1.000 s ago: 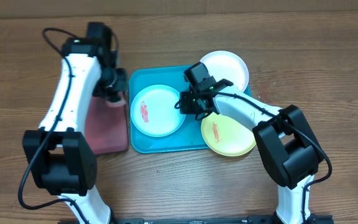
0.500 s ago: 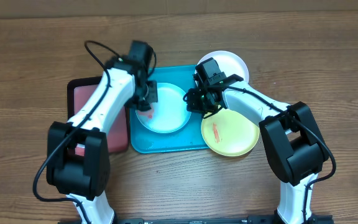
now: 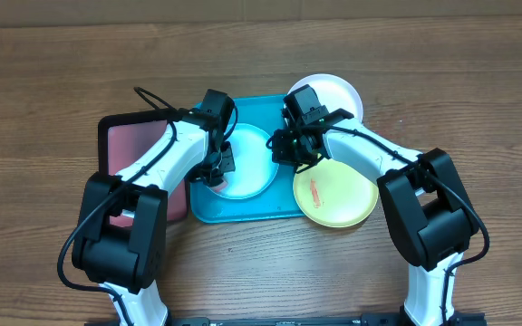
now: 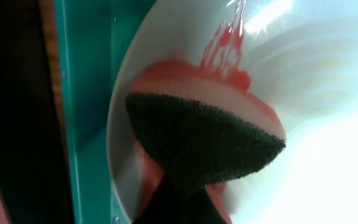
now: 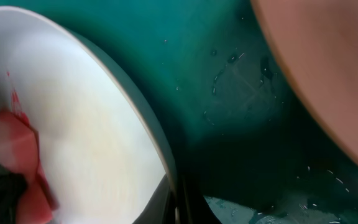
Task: Clean dirty plates on tray and stack at the side
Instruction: 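Scrub the light-blue plate with the sponge while right gripper holds its rim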
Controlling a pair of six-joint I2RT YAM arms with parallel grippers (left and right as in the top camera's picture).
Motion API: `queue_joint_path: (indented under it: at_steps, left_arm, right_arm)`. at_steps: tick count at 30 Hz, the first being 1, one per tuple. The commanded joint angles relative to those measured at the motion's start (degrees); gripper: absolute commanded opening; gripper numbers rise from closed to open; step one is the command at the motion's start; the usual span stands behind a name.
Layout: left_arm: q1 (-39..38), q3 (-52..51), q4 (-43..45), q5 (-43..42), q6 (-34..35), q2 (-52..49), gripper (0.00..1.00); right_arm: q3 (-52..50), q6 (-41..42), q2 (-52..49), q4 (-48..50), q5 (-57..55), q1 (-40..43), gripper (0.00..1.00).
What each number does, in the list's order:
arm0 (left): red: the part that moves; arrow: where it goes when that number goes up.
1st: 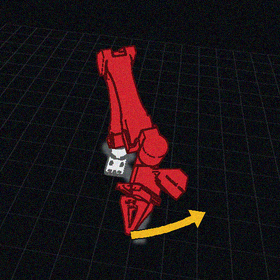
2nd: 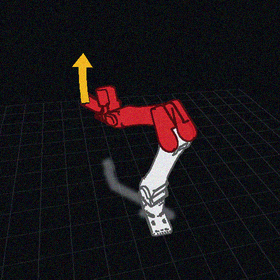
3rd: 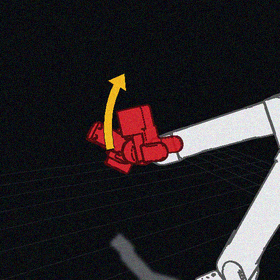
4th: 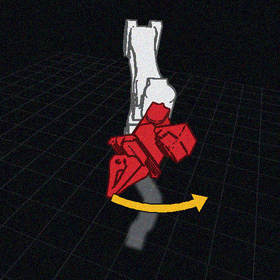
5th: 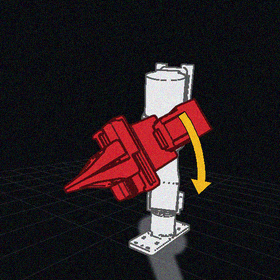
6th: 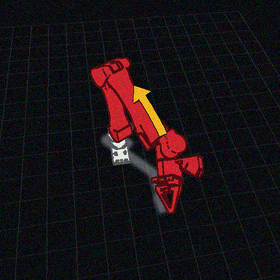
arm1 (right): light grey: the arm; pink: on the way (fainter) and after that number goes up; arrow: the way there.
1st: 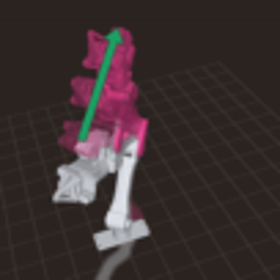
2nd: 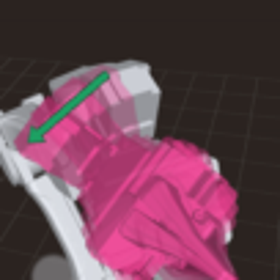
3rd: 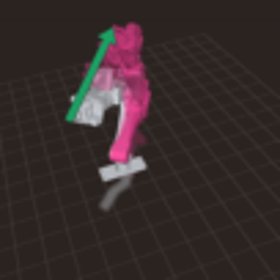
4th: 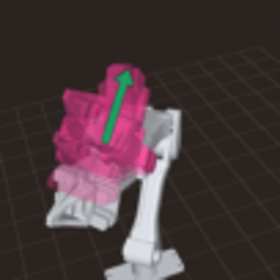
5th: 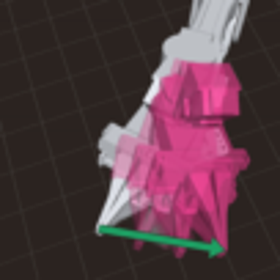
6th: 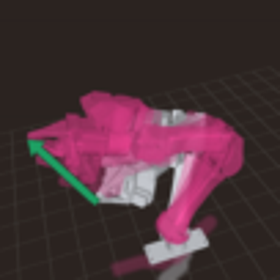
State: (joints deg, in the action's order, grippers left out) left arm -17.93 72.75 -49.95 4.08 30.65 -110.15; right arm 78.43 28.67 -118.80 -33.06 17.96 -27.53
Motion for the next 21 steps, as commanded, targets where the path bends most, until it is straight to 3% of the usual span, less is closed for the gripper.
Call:
queue_joint_path:
  at_steps: [1, 11, 16, 21]
  left_arm:
    - [-0.2, -1.0, -3.4, -0.9, 1.7, 1.4, 0.04]
    - [-4.8, -1.1, -11.8, -6.4, 1.1, 1.4, 0.04]
    - [-7.2, -1.1, -5.3, -3.9, 0.2, 1.4, 0.04]
    - [-5.4, -1.1, 3.3, 7.7, 3.0, 1.4, 0.04]
  right_arm:
    - [0.3, 1.4, -0.9, 0.2, -1.9, 0.2, 0.04]
    - [0.3, 1.4, -0.9, 0.2, -1.9, 0.2, 0.04]
    - [0.3, 1.4, -0.9, 0.1, -1.8, 0.2, 0.04]
    - [0.3, 1.4, -0.9, -0.2, -1.8, 0.2, 0.04]
